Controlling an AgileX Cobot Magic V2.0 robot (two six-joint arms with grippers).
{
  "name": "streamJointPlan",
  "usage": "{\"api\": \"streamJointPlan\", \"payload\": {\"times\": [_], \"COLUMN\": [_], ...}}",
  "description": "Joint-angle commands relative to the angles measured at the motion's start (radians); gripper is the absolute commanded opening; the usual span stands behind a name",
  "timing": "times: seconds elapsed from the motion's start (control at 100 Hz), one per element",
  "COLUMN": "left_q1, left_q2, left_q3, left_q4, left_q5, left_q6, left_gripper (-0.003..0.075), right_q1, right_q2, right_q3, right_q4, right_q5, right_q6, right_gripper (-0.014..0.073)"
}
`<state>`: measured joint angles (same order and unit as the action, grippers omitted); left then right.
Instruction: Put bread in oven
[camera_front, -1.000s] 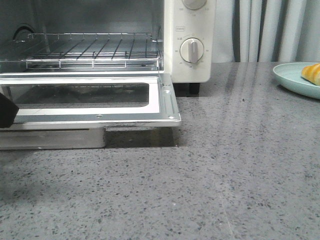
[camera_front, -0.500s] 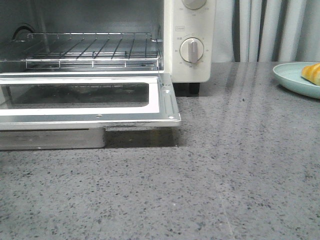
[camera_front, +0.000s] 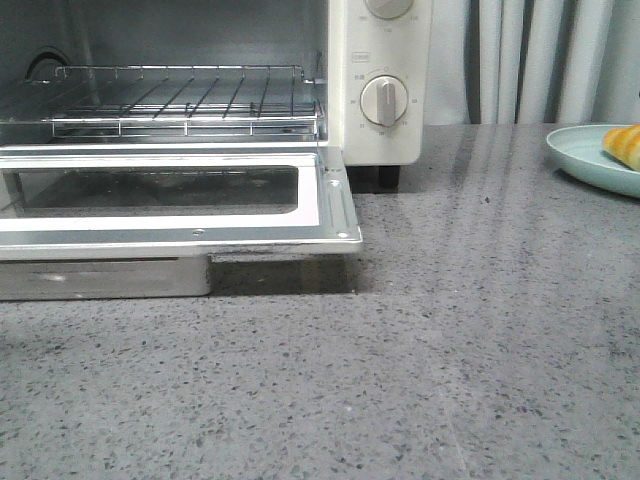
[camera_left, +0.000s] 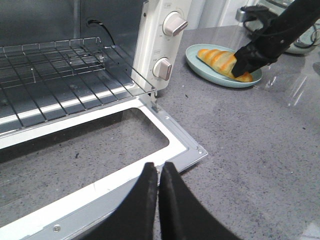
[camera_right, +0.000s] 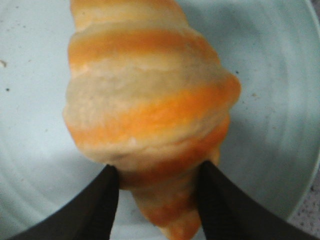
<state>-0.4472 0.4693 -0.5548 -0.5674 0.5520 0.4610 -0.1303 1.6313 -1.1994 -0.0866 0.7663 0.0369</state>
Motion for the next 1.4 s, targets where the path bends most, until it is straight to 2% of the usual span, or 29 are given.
{"api": "streamJointPlan", "payload": {"times": [0.0, 0.07, 0.16, 0.34, 0.48, 0.55, 0.69, 0.7, 0.86, 0.98, 1.21, 1.39], "left_q1": [0.002, 0.002, 0.002, 0.002, 0.002, 0.002, 0.002, 0.002, 0.002, 0.002, 0.002, 0.002], "left_q2": [0.002, 0.002, 0.002, 0.0, -0.001, -0.001, -0.001, -0.001, -0.001, -0.001, -0.015, -0.054], "left_q3": [-0.031, -0.031, -0.031, -0.031, -0.031, -0.031, -0.031, -0.031, -0.031, -0.031, -0.031, -0.031], "left_q4": [-0.041, -0.041, -0.041, -0.041, -0.041, -0.041, -0.028, -0.028, -0.023, -0.023, -0.023, -0.021], "left_q5": [-0.053, -0.053, -0.054, -0.054, -0.079, -0.112, -0.19, -0.196, -0.224, -0.212, -0.19, -0.189], "left_q6": [-0.003, -0.003, -0.003, -0.003, -0.003, -0.003, -0.001, -0.001, -0.001, -0.001, -0.001, -0.001], "left_gripper": [-0.0022, -0.0022, -0.0022, -0.0021, -0.0022, -0.0021, -0.0021, -0.0021, -0.0021, -0.0021, -0.0021, -0.0021], "right_q1": [-0.009, -0.009, -0.009, 0.001, 0.097, 0.199, 0.498, 0.547, 0.865, 1.013, 1.053, 1.009], "right_q2": [0.009, 0.033, 0.041, -0.108, -0.307, -0.373, -0.407, -0.402, -0.316, -0.201, -0.041, 0.027], "right_q3": [-0.025, -0.025, -0.025, -0.049, -0.15, -0.223, -0.344, -0.353, -0.397, -0.397, -0.397, -0.397], "right_q4": [-0.018, -0.013, -0.01, 0.03, 0.039, 0.039, 0.039, 0.039, 0.02, -0.016, 0.003, -0.025], "right_q5": [-0.028, -0.001, 0.014, -0.085, -0.165, -0.191, -0.256, -0.256, -0.256, -0.24, -0.191, -0.235], "right_q6": [-0.012, -0.012, -0.012, -0.012, -0.012, -0.014, -0.062, -0.07, -0.093, -0.093, -0.054, -0.054], "right_gripper": [0.0295, 0.0175, -0.0077, -0.0068, -0.0069, -0.0069, -0.0068, -0.0068, -0.0068, -0.0068, -0.0068, -0.0068]}}
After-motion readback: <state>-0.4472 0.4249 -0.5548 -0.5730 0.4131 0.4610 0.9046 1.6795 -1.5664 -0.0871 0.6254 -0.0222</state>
